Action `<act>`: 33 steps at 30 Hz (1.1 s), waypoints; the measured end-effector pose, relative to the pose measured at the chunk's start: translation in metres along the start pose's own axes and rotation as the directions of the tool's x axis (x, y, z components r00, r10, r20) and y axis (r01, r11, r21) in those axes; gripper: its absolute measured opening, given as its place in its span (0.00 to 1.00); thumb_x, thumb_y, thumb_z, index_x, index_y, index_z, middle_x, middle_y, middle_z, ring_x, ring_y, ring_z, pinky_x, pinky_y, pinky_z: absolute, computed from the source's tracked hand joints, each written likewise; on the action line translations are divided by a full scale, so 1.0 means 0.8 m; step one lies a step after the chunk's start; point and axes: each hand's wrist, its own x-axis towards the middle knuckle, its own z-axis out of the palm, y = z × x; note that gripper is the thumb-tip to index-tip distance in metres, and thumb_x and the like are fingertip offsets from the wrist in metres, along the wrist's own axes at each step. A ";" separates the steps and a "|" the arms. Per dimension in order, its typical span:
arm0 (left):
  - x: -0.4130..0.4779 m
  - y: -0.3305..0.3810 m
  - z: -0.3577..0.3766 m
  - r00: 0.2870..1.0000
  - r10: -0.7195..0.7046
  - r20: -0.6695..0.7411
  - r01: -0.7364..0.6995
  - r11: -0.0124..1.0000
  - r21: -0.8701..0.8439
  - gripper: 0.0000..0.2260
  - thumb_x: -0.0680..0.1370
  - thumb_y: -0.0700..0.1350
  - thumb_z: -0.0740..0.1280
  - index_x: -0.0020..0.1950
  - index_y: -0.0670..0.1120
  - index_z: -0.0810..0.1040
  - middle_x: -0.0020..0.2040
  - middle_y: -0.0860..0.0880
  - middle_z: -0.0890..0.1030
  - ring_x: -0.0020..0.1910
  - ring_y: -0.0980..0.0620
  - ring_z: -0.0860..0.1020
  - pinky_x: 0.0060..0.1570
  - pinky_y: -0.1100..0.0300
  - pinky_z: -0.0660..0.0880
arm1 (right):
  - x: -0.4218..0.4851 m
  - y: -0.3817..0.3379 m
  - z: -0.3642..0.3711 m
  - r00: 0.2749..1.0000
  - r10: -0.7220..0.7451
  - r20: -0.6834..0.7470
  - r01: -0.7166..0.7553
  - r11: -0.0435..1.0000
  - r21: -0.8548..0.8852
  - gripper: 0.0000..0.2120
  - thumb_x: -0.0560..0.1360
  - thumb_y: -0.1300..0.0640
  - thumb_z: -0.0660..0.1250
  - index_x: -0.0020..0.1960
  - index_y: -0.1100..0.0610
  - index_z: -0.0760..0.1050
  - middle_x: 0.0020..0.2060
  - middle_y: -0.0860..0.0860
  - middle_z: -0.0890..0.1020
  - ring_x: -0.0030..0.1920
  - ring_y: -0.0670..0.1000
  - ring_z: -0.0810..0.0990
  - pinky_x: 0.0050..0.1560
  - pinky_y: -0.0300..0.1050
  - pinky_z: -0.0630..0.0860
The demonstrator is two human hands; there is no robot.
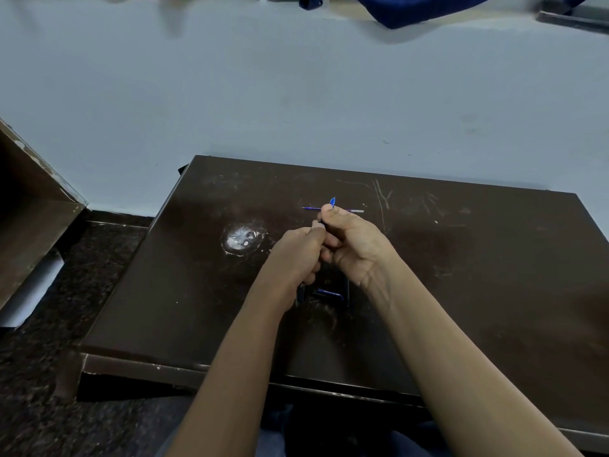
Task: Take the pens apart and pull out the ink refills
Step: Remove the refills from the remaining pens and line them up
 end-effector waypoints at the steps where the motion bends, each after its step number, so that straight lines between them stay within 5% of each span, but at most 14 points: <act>1: 0.000 0.000 0.000 1.000 0.005 -0.002 -0.005 1.000 0.003 0.17 0.82 0.50 0.55 0.43 0.44 0.79 0.28 0.52 0.70 0.20 0.60 0.61 0.19 0.68 0.58 | 0.000 0.000 -0.001 1.000 0.009 -0.016 -0.009 1.000 0.026 0.09 0.80 0.61 0.59 0.43 0.59 0.76 0.28 0.51 0.76 0.21 0.45 0.65 0.23 0.36 0.66; 4: 0.002 -0.002 -0.001 1.000 0.011 -0.018 -0.011 1.000 0.005 0.16 0.82 0.48 0.55 0.43 0.44 0.79 0.29 0.51 0.70 0.21 0.59 0.62 0.18 0.68 0.58 | 0.001 0.000 0.000 0.999 0.050 -0.014 -0.050 0.997 0.055 0.14 0.81 0.59 0.56 0.53 0.62 0.79 0.32 0.52 0.80 0.25 0.44 0.66 0.23 0.35 0.68; 9: 0.004 -0.005 -0.002 1.000 0.007 -0.012 -0.006 1.000 0.013 0.15 0.81 0.48 0.56 0.42 0.45 0.79 0.29 0.51 0.71 0.19 0.60 0.62 0.18 0.68 0.58 | 0.004 0.003 -0.010 0.996 0.023 0.084 -0.020 0.999 -0.032 0.08 0.79 0.55 0.64 0.42 0.57 0.73 0.23 0.48 0.73 0.24 0.47 0.68 0.27 0.38 0.71; 12: 0.004 -0.007 0.000 1.000 0.010 -0.017 -0.009 1.000 0.024 0.16 0.82 0.49 0.55 0.39 0.47 0.77 0.29 0.51 0.70 0.20 0.59 0.62 0.18 0.68 0.58 | 0.006 0.002 -0.016 0.998 0.021 0.064 -0.023 0.999 0.034 0.08 0.80 0.63 0.58 0.51 0.58 0.77 0.36 0.50 0.82 0.25 0.46 0.70 0.28 0.41 0.72; 15: 0.003 -0.007 0.001 0.999 0.009 -0.037 -0.008 0.999 0.042 0.11 0.81 0.46 0.57 0.42 0.47 0.74 0.29 0.51 0.71 0.22 0.58 0.63 0.18 0.68 0.60 | 0.008 0.001 -0.022 0.994 0.064 0.089 -0.065 0.998 0.006 0.09 0.80 0.58 0.59 0.55 0.57 0.77 0.45 0.50 0.84 0.33 0.46 0.76 0.33 0.41 0.75; 18: 0.004 -0.008 0.000 0.999 -0.002 -0.049 0.005 0.998 0.065 0.07 0.80 0.46 0.59 0.43 0.49 0.73 0.29 0.51 0.72 0.23 0.58 0.64 0.18 0.68 0.59 | 0.010 0.002 -0.025 0.989 0.096 0.115 -0.087 0.993 -0.080 0.06 0.76 0.52 0.66 0.46 0.55 0.76 0.35 0.50 0.79 0.32 0.47 0.75 0.35 0.41 0.75; 24: 0.004 -0.011 0.001 0.999 0.020 -0.033 -0.016 0.993 0.120 0.08 0.81 0.47 0.56 0.45 0.51 0.73 0.31 0.51 0.72 0.24 0.58 0.64 0.18 0.68 0.60 | 0.011 0.001 -0.023 0.998 0.064 0.018 -0.066 0.990 0.121 0.11 0.79 0.65 0.58 0.48 0.55 0.78 0.35 0.46 0.83 0.37 0.45 0.80 0.45 0.41 0.76; 27: 0.004 -0.009 0.001 1.000 0.016 0.022 -0.019 0.991 0.130 0.10 0.82 0.46 0.54 0.53 0.52 0.75 0.31 0.50 0.72 0.21 0.58 0.62 0.17 0.68 0.58 | 0.016 -0.005 -0.032 0.999 0.041 -0.033 -0.031 0.964 0.263 0.13 0.80 0.65 0.55 0.49 0.54 0.77 0.35 0.45 0.84 0.40 0.45 0.81 0.41 0.40 0.76; 31: 0.002 -0.010 0.000 0.999 0.002 0.041 -0.009 0.984 0.180 0.12 0.82 0.46 0.53 0.53 0.52 0.77 0.34 0.50 0.73 0.23 0.58 0.62 0.17 0.68 0.58 | 0.028 -0.014 -0.059 0.969 -0.043 -0.242 0.153 0.876 0.457 0.08 0.79 0.63 0.59 0.48 0.56 0.76 0.41 0.48 0.81 0.34 0.41 0.81 0.42 0.36 0.75; 33: 0.004 -0.012 -0.004 1.000 0.008 -0.005 -0.007 0.983 0.185 0.12 0.82 0.46 0.53 0.50 0.53 0.76 0.35 0.50 0.74 0.25 0.57 0.64 0.19 0.67 0.60 | 0.032 -0.015 -0.072 0.919 -0.137 -0.370 0.272 0.899 0.343 0.07 0.77 0.64 0.64 0.54 0.58 0.76 0.45 0.51 0.82 0.37 0.44 0.81 0.41 0.37 0.76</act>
